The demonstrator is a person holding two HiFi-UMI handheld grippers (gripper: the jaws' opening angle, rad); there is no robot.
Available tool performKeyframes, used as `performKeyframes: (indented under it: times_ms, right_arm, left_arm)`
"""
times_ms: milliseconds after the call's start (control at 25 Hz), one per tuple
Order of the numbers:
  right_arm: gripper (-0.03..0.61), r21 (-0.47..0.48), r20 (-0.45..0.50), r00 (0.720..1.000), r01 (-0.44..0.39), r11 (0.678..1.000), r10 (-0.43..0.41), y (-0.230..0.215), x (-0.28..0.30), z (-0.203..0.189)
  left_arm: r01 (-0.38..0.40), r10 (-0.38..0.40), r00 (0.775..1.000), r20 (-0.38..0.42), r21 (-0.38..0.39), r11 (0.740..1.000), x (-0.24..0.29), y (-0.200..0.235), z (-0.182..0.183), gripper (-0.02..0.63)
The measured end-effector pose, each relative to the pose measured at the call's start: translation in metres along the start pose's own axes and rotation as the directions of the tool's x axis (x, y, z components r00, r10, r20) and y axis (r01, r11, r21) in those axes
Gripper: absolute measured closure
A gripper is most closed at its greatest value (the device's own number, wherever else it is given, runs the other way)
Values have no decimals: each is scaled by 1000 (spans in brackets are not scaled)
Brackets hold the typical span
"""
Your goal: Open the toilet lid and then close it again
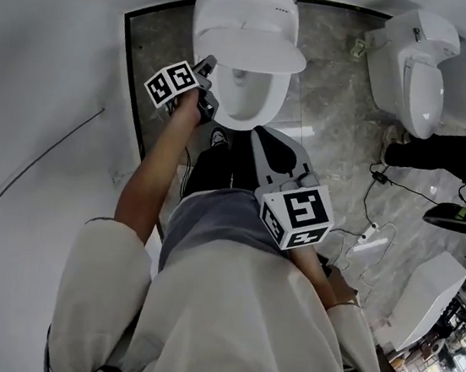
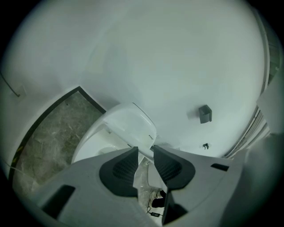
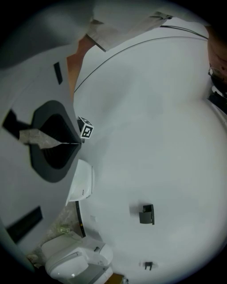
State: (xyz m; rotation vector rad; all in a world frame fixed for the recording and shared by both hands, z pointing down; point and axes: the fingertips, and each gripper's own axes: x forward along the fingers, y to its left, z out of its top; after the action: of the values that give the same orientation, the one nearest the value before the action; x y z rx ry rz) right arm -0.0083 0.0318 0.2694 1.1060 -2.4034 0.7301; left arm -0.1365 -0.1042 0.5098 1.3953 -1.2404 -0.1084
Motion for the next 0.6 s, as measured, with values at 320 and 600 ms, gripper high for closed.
performKeyframes:
  times_ms: [320,600]
  right_arm:
    - [566,23,-7,1000,-7,1000,7,-17,2,4]
    - [567,16,-10,1000,-17,1000,18,-26,1,8]
  left_arm:
    - [17,-15,999,36,-47,999,8,-14,24,512]
    - [28,-23,998,66,-79,997,13,-23,38,510]
